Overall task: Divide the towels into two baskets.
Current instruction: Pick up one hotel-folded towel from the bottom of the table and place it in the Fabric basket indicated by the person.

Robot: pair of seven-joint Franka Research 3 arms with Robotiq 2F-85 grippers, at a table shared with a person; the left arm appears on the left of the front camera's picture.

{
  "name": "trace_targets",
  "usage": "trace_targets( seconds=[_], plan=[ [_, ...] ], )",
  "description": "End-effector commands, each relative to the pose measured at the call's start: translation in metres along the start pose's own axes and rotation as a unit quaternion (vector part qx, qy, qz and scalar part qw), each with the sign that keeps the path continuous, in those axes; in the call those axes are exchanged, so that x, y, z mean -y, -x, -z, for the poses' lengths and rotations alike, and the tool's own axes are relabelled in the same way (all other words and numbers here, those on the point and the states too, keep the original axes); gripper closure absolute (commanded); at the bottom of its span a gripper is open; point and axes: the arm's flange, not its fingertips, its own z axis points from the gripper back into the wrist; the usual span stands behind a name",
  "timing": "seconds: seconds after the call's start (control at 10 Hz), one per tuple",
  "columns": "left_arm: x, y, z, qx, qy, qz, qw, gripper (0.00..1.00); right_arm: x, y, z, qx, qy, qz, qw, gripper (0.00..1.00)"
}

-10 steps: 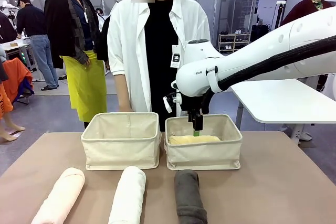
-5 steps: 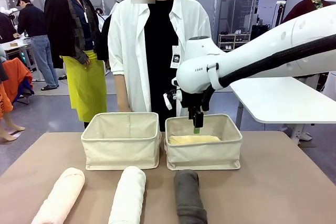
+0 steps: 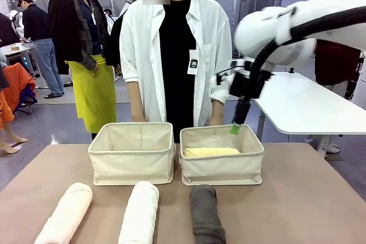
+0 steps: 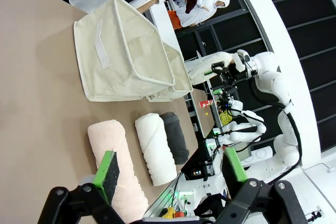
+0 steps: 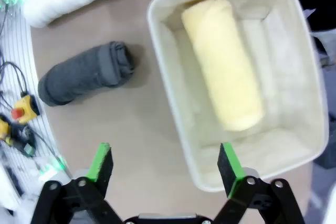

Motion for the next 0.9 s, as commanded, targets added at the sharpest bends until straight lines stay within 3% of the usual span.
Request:
trace_targets(
  seconds=[0.0,0.1,0.3,0.5,0.8],
  plan=[
    [0.001,0.001,-0.003,0.0,0.006,0.002,1.0,0.0,-0.027,0.063,0.014,0.072,-0.03,0.115,0.99,0.0],
    [0.001,0.001,-0.003,0.0,0.006,0.002,1.0,0.0,-0.036,0.1,0.016,0.113,-0.058,0.161,0.979,0.0],
    [0.001,0.001,-0.003,0.0,0.006,0.002,1.0,0.0,-0.043,0.187,0.019,0.195,-0.115,0.265,0.937,0.0],
    [0.001,0.001,-0.003,0.0,0.006,0.002,1.0,0.0,-0.044,0.269,0.018,0.272,-0.175,0.317,0.892,0.0],
    [0.001,0.001,-0.003,0.0,0.006,0.002,1.0,0.0,-0.052,0.376,0.023,0.348,-0.233,0.365,0.832,0.0]
  ],
)
